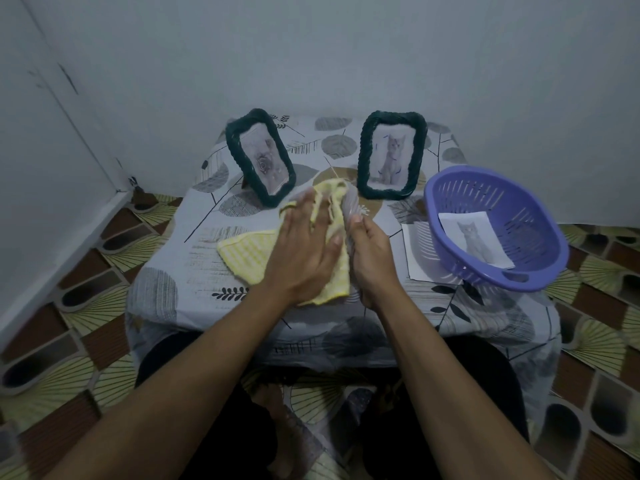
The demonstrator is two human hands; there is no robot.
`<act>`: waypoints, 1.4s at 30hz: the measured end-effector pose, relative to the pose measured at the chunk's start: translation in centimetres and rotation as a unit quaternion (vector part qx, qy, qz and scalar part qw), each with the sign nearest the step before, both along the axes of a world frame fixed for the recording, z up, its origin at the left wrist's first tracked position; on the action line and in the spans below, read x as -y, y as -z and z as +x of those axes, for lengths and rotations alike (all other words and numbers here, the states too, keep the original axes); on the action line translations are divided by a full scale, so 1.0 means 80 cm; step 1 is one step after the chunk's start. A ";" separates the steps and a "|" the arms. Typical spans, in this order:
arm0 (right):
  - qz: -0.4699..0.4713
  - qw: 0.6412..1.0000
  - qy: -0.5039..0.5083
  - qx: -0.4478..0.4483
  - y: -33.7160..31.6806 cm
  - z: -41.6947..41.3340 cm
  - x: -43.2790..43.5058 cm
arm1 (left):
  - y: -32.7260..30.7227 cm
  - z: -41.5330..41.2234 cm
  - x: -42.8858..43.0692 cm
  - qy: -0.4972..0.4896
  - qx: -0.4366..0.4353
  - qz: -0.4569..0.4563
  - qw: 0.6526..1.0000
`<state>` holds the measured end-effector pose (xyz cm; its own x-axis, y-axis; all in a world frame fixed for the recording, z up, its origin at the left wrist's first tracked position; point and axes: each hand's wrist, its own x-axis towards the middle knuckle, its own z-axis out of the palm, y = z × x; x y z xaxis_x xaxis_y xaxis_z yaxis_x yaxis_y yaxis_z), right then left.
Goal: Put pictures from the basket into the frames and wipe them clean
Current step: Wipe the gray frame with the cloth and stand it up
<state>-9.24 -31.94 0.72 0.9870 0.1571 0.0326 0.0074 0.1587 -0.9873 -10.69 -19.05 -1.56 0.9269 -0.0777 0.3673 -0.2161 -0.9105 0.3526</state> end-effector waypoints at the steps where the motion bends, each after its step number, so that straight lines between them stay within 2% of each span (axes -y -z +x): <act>1: 0.003 1.000 0.002 -0.005 -0.001 -0.001 0.001 | 0.005 -0.002 -0.001 0.026 0.001 0.011 1.000; 4: -0.018 1.000 0.007 -0.011 -0.001 -0.007 0.000 | 0.011 0.004 -0.010 0.011 0.019 -0.001 1.000; 7: -0.079 0.997 0.005 0.018 -0.001 -0.015 -0.004 | -0.005 0.024 -0.025 -0.128 0.011 -0.111 0.985; 9: -0.077 0.997 0.001 0.026 -0.003 -0.019 -0.005 | -0.021 0.038 -0.034 -0.201 -0.029 -0.166 0.965; 12: -0.052 0.998 0.000 0.016 -0.012 -0.022 -0.008 | -0.034 0.044 -0.031 -0.261 -0.040 -0.158 0.952; 15: -0.042 0.999 0.000 0.014 -0.015 -0.023 -0.009 | -0.036 0.041 -0.022 -0.306 0.035 -0.104 0.946; 17: -0.037 0.999 0.003 0.020 -0.014 -0.022 -0.008 | -0.037 0.039 -0.023 -0.260 0.090 -0.057 0.960; 19: -0.038 0.999 0.006 0.019 -0.015 -0.020 -0.008 | -0.037 0.041 -0.026 -0.166 0.109 -0.072 0.978; 21: -0.038 0.999 0.007 0.009 -0.014 -0.016 -0.006 | -0.030 0.037 -0.022 -0.105 0.075 -0.121 0.984; 22: -0.038 0.999 0.008 0.003 -0.016 -0.015 -0.004 | -0.025 0.034 -0.018 -0.084 0.056 -0.119 0.988; 25: -0.016 0.999 0.023 -0.020 -0.018 -0.004 0.001 | -0.010 0.014 0.001 -0.011 -0.001 -0.054 0.998; 29: -0.001 0.998 0.064 -0.022 -0.019 0.007 0.009 | 0.014 -0.020 0.007 0.121 0.011 0.015 0.993; 32: 0.008 0.999 0.046 -0.025 -0.018 -0.002 0.005 | 0.025 -0.016 -0.013 0.086 0.026 0.032 0.995; 35: 0.008 1.000 0.025 -0.016 -0.015 -0.012 -0.006 | 0.009 0.006 -0.032 0.003 0.000 -0.077 0.997; 38: 0.035 0.999 0.032 -0.014 -0.021 -0.015 -0.013 | -0.014 0.016 -0.034 -0.037 -0.013 -0.265 0.964; 39: 0.049 0.998 0.039 -0.017 -0.022 -0.013 -0.014 | -0.019 0.015 -0.031 -0.054 -0.024 -0.301 0.952; 42: 0.077 0.993 0.084 -0.024 -0.029 -0.014 -0.017 | -0.022 0.002 -0.013 -0.077 -0.054 -0.319 0.943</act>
<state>-10.34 -30.60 3.02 0.9999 -0.0122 -0.0047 -0.0007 0.3082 -0.9513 -10.51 -17.99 0.18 0.9437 0.2662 0.1963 -0.0297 -0.5230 0.8518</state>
